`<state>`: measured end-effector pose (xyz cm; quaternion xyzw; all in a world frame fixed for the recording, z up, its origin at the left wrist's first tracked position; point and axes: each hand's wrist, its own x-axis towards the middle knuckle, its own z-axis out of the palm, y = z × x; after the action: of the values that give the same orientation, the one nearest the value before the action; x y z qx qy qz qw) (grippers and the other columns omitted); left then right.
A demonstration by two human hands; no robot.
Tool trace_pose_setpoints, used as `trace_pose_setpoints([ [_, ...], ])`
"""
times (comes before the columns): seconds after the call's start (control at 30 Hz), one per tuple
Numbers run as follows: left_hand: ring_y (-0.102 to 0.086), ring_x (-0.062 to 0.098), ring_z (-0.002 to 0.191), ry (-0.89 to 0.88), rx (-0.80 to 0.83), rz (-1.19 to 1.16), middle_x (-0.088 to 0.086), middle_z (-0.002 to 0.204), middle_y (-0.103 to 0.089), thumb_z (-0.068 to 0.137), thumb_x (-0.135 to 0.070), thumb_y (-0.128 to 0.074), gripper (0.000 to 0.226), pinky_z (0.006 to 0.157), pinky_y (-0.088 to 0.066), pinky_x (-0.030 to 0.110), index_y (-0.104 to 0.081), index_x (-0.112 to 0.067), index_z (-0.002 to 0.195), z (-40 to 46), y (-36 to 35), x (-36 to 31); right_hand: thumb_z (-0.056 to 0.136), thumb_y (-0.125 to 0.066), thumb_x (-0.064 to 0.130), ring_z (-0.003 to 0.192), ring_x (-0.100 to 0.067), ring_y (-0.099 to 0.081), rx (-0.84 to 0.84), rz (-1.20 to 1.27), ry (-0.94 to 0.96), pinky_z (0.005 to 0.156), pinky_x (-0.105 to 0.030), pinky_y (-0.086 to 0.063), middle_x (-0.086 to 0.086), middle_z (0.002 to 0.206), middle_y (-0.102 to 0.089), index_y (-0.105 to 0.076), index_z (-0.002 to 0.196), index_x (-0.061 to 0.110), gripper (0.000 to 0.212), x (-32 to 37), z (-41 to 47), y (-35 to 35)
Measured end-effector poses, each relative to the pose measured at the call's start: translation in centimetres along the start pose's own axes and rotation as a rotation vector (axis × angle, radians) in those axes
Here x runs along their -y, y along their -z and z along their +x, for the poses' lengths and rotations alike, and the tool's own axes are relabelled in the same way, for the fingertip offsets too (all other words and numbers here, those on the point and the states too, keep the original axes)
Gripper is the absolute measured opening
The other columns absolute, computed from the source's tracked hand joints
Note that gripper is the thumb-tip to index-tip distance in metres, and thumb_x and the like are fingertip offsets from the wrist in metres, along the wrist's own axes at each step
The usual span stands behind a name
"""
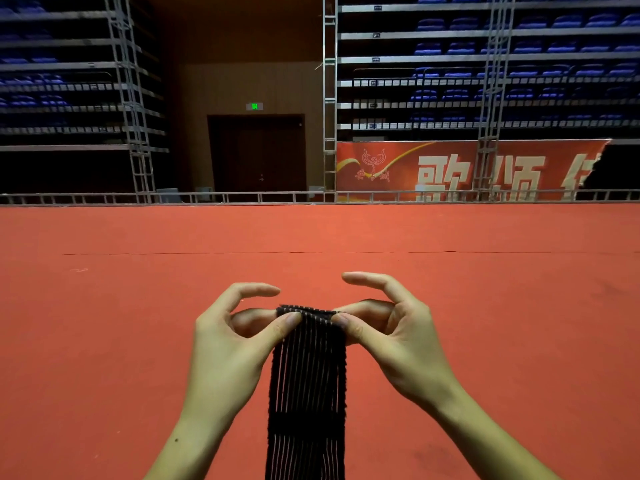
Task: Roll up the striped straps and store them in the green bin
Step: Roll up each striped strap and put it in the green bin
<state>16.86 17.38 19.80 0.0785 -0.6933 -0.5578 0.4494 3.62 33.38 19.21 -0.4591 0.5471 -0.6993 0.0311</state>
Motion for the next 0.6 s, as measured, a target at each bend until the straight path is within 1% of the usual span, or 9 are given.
trace_pose_setpoints([
  [0.1, -0.082, 0.018, 0.085, 0.029, -0.035, -0.055, 0.007, 0.087, -0.083, 0.081, -0.009, -0.089, 0.025, 0.074, -0.058, 0.016, -0.081, -0.016, 0.104, -0.3, -0.2, 0.6, 0.093, -0.079, 0.01, 0.091, -0.028, -0.08, 0.002, 0.003, 0.001, 0.081, -0.037, -0.063, -0.011, 0.098, -0.083, -0.062, 0.134, 0.016, 0.045, -0.2, -0.1, -0.2],
  [0.17, -0.082, 0.02, 0.085, 0.059, -0.047, -0.081, 0.008, 0.094, -0.083, 0.08, -0.012, -0.089, 0.019, 0.073, -0.057, 0.015, -0.084, -0.017, 0.098, -0.4, -0.2, 0.8, 0.092, -0.079, 0.014, 0.091, -0.029, -0.08, -0.004, 0.016, -0.002, 0.082, -0.04, -0.064, -0.011, 0.098, -0.083, -0.062, 0.133, 0.016, 0.045, -0.4, -0.2, -0.1],
  [0.23, -0.081, 0.02, 0.084, 0.083, -0.013, -0.079, 0.006, 0.1, -0.083, 0.081, -0.015, -0.089, 0.016, 0.076, -0.058, 0.017, -0.085, -0.018, 0.096, -0.2, -0.1, 1.0, 0.092, -0.079, 0.014, 0.093, -0.03, -0.08, -0.005, 0.023, -0.01, 0.082, -0.042, -0.065, -0.011, 0.099, -0.083, -0.062, 0.133, 0.016, 0.044, -0.6, -0.3, -0.1],
  [0.3, -0.079, 0.018, 0.086, 0.09, 0.032, -0.09, 0.007, 0.094, -0.083, 0.083, -0.015, -0.086, 0.011, 0.079, -0.059, 0.023, -0.082, -0.016, 0.093, 0.0, -0.2, 1.1, 0.093, -0.077, 0.015, 0.094, -0.03, -0.08, -0.003, 0.025, -0.019, 0.081, -0.041, -0.064, -0.012, 0.1, -0.083, -0.063, 0.132, 0.016, 0.042, -0.8, -0.5, -0.1],
  [0.37, -0.077, 0.016, 0.085, 0.047, 0.016, -0.064, 0.008, 0.089, -0.082, 0.084, -0.013, -0.086, 0.008, 0.078, -0.06, 0.024, -0.081, -0.017, 0.089, 0.2, -0.2, 1.1, 0.095, -0.075, 0.021, 0.096, -0.031, -0.08, -0.008, 0.028, -0.015, 0.081, -0.043, -0.065, -0.012, 0.102, -0.082, -0.062, 0.134, 0.017, 0.041, -0.9, -0.7, 0.0],
  [0.43, -0.076, 0.015, 0.081, -0.019, 0.001, -0.019, 0.007, 0.085, -0.081, 0.085, -0.012, -0.086, 0.01, 0.075, -0.06, 0.024, -0.08, -0.019, 0.087, 0.5, -0.3, 0.9, 0.092, -0.081, 0.023, 0.1, -0.031, -0.079, -0.014, -0.001, 0.007, 0.085, -0.047, -0.065, -0.01, 0.111, -0.081, -0.059, 0.14, 0.024, 0.053, -0.7, -0.6, 0.0],
  [0.5, -0.076, 0.016, 0.082, -0.063, 0.008, -0.005, 0.007, 0.086, -0.081, 0.087, -0.011, -0.086, 0.01, 0.076, -0.06, 0.025, -0.079, -0.018, 0.089, 0.9, -0.3, 0.6, 0.09, -0.086, 0.01, 0.102, -0.027, -0.078, -0.031, -0.094, 0.069, 0.086, -0.043, -0.065, -0.003, 0.117, -0.078, -0.054, 0.145, 0.03, 0.066, -0.7, -0.3, -0.1],
  [0.53, -0.077, 0.016, 0.083, -0.081, 0.021, -0.005, 0.006, 0.087, -0.081, 0.087, -0.013, -0.085, 0.01, 0.076, -0.06, 0.026, -0.078, -0.017, 0.092, 1.1, -0.4, 0.3, 0.091, -0.084, 0.003, 0.102, -0.026, -0.077, -0.046, -0.121, 0.099, 0.084, -0.04, -0.064, -0.001, 0.116, -0.077, -0.054, 0.146, 0.031, 0.068, -0.7, -0.1, -0.2],
  [0.6, -0.077, 0.016, 0.086, -0.123, 0.048, 0.008, 0.005, 0.091, -0.081, 0.088, -0.018, -0.084, 0.012, 0.077, -0.06, 0.027, -0.076, -0.018, 0.097, 1.2, -0.4, -0.2, 0.093, -0.079, -0.003, 0.098, -0.026, -0.076, -0.079, -0.11, 0.139, 0.08, -0.04, -0.063, -0.003, 0.11, -0.076, -0.055, 0.145, 0.03, 0.065, -0.4, 0.4, -0.4],
])
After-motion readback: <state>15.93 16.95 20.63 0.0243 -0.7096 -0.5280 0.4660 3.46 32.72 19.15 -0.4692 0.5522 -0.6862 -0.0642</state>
